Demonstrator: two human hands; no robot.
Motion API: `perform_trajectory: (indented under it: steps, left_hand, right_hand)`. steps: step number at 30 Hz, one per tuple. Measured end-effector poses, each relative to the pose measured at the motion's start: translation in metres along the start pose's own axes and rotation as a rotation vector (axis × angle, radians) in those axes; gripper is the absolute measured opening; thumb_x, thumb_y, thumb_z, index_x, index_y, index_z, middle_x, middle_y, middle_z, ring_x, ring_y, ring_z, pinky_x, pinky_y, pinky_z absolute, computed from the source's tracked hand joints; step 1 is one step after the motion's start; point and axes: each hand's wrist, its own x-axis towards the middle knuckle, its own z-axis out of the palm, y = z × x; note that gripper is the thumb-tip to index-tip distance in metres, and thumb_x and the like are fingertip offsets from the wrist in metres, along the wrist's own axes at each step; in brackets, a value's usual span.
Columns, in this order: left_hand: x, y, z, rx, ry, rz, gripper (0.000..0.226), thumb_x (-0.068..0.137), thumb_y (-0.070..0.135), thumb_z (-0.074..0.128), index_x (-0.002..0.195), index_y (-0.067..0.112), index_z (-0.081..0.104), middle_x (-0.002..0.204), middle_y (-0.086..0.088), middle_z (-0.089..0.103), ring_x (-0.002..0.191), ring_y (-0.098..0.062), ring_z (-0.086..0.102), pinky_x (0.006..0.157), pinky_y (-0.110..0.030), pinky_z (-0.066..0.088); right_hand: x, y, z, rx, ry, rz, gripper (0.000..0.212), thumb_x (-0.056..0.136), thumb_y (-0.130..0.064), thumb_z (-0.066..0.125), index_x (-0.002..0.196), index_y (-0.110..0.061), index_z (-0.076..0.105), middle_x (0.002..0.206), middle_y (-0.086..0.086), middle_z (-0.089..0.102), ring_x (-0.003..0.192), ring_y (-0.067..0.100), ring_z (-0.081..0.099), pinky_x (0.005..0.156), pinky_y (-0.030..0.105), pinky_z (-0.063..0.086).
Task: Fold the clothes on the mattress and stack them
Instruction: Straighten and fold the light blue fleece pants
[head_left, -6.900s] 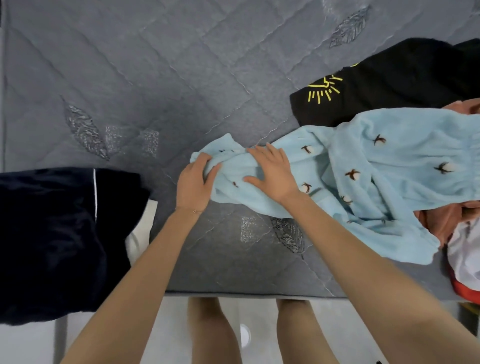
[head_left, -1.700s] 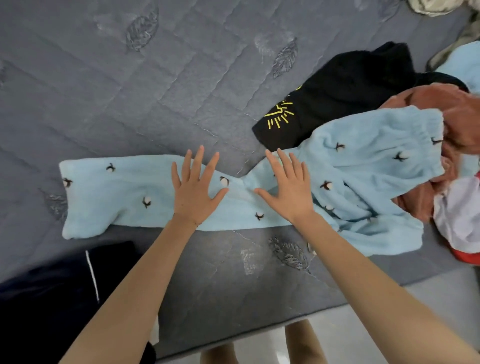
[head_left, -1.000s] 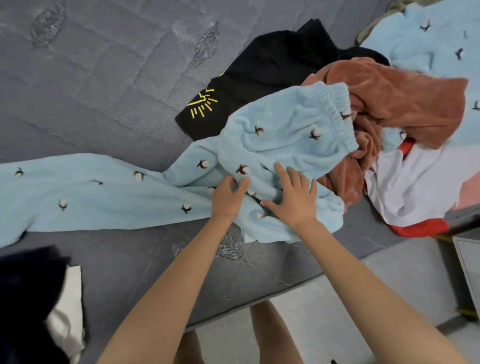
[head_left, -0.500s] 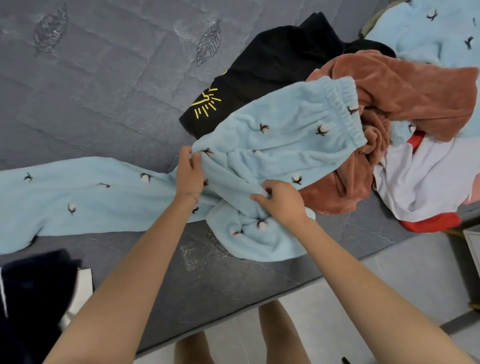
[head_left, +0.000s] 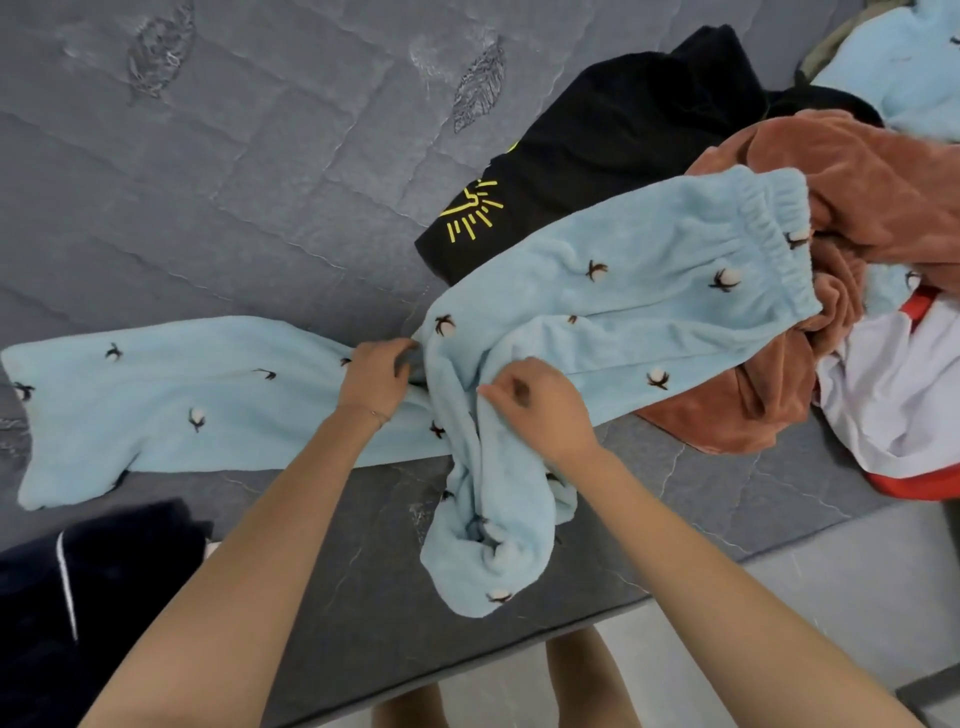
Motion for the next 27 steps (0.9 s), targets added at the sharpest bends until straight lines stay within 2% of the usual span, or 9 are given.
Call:
perform_trajectory:
  steps: [3,6,8,11,14,18,21,24,27]
  left_hand:
    - [-0.001,-0.005,0.005,0.107,-0.039,0.008,0.029,0.092,0.008,0.057,0.119,0.001,0.063,0.105,-0.022,0.067,0.096,-0.036,0.059,0.089,-0.045,0.044]
    - [0.002,-0.007,0.008,0.171,-0.081,-0.062,0.032,0.092,0.022,0.061,0.118,0.003,0.060,0.111,-0.018,0.063,0.104,-0.035,0.054,0.095,-0.039,0.037]
    - [0.006,-0.006,0.007,0.170,-0.079,-0.091,0.025,0.092,0.025,0.062,0.106,0.004,0.064,0.106,-0.017,0.062,0.105,-0.034,0.050,0.091,-0.036,0.037]
    - [0.011,-0.003,-0.001,0.172,0.017,-0.071,0.015,0.089,0.022,0.063,0.095,0.008,0.062,0.097,-0.011,0.059,0.103,-0.031,0.047,0.081,-0.036,0.036]
    - [0.017,-0.002,-0.012,0.098,0.122,-0.022,0.012,0.088,0.018,0.064,0.092,0.008,0.058,0.086,-0.006,0.057,0.092,-0.030,0.053,0.075,-0.034,0.032]
    - [0.024,-0.004,-0.022,-0.061,0.103,-0.046,0.016,0.096,0.026,0.057,0.099,0.010,0.056,0.086,-0.006,0.063,0.080,-0.026,0.059,0.072,-0.044,0.048]
    - [0.032,-0.004,-0.025,-0.096,0.128,-0.078,0.018,0.097,0.030,0.055,0.102,0.013,0.057,0.092,-0.003,0.065,0.085,-0.023,0.059,0.074,-0.045,0.049]
    - [0.043,0.000,-0.024,-0.067,0.140,-0.062,0.021,0.098,0.032,0.051,0.105,0.014,0.057,0.094,-0.003,0.064,0.088,-0.023,0.058,0.075,-0.044,0.049]
    - [0.060,0.006,-0.025,-0.048,0.206,0.000,0.019,0.098,0.028,0.052,0.103,0.012,0.060,0.097,-0.005,0.060,0.092,-0.024,0.054,0.077,-0.043,0.047]
  right_hand:
    - [0.026,-0.002,-0.007,-0.080,0.095,-0.103,0.034,0.088,-0.034,0.071,0.111,-0.010,0.066,0.107,0.007,0.061,0.099,0.021,0.053,0.088,0.025,0.039]
    - [0.052,-0.006,-0.014,-0.190,0.144,-0.191,0.051,0.088,-0.036,0.071,0.131,-0.011,0.058,0.122,0.010,0.056,0.112,0.025,0.050,0.098,0.032,0.037]
    - [0.071,-0.008,-0.018,-0.276,0.113,-0.267,0.059,0.088,-0.039,0.071,0.138,-0.011,0.053,0.134,0.012,0.053,0.126,0.030,0.047,0.107,0.040,0.034]
    - [0.099,-0.009,-0.022,-0.447,-0.044,-0.264,0.072,0.091,-0.050,0.061,0.152,-0.022,0.033,0.157,0.007,0.031,0.149,0.029,0.017,0.121,0.047,0.007]
    - [0.125,-0.007,-0.027,-0.584,-0.104,-0.247,0.081,0.091,-0.061,0.052,0.156,-0.028,0.018,0.163,0.003,0.019,0.152,0.024,0.001,0.119,0.046,-0.009]
    - [0.147,0.001,-0.033,-0.665,-0.166,-0.160,0.089,0.086,-0.069,0.052,0.156,-0.028,0.016,0.149,0.006,0.043,0.149,0.025,0.016,0.118,0.048,-0.012]
    - [0.153,0.006,-0.032,-0.718,-0.170,-0.124,0.075,0.084,-0.070,0.053,0.140,-0.020,0.046,0.122,0.006,0.058,0.126,0.027,0.044,0.118,0.047,0.001]
    - [0.158,0.009,-0.035,-0.679,-0.038,-0.102,0.054,0.085,-0.064,0.058,0.106,-0.015,0.062,0.099,0.004,0.060,0.105,0.027,0.053,0.098,0.043,0.027]
    - [0.163,0.009,-0.043,-0.622,0.115,-0.100,0.043,0.085,-0.058,0.063,0.087,-0.015,0.055,0.082,-0.001,0.049,0.091,0.026,0.053,0.082,0.036,0.025]
